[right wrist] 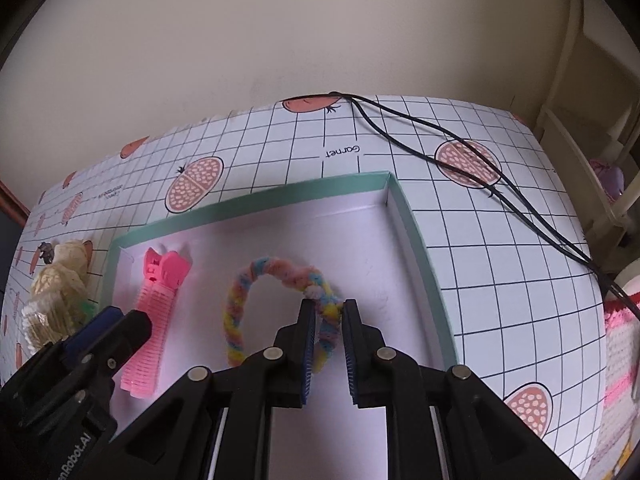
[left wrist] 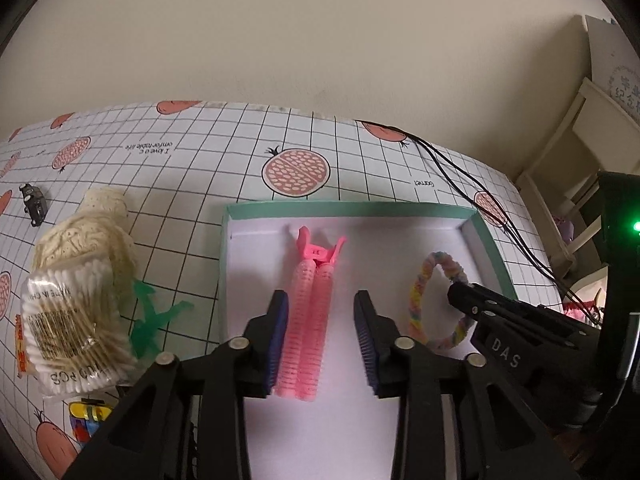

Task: Organize objects
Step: 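Carry both items over the green tray and open the left gripper to drop the curler, then open the right gripper to drop the rainbow ring in the tray while the left withdraws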

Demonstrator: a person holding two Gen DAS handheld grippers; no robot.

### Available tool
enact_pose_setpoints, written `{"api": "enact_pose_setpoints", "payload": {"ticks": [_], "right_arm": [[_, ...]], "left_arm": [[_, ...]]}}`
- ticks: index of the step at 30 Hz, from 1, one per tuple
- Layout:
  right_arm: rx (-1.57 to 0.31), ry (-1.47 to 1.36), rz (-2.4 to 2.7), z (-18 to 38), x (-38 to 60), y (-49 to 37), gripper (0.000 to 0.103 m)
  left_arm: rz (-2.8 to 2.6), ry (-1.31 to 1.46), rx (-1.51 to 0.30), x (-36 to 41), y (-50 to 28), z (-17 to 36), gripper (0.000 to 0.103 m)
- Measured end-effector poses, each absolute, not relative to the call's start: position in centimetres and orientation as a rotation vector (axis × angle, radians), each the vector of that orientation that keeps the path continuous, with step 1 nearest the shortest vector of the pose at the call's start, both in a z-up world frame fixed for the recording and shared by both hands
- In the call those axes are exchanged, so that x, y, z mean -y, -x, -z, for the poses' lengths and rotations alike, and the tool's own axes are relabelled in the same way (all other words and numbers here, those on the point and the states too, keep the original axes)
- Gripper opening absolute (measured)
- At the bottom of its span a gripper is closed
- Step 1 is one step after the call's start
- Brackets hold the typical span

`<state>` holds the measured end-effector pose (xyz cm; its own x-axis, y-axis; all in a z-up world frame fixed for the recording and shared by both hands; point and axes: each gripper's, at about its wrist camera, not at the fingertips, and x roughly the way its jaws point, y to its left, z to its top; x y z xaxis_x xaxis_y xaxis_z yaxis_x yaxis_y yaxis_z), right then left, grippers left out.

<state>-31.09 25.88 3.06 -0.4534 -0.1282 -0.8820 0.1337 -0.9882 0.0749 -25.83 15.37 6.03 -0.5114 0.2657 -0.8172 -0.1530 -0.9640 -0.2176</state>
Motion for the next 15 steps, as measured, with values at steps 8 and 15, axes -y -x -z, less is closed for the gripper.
{"api": "enact_pose_setpoints", "payload": {"ticks": [8, 15], "right_arm": [[-0.006, -1.546, 2.564, -3.9, -25.8, 30.6, 0.029], [0.02, -1.51, 2.601, -6.0, -26.1, 29.1, 0.029]], "left_arm": [[-2.569, 1.364, 0.209, -14.7, 25.1, -7.4, 0.057], [-2.527, 1.318, 0.312, -13.7, 23.9, -9.3, 0.073]]}}
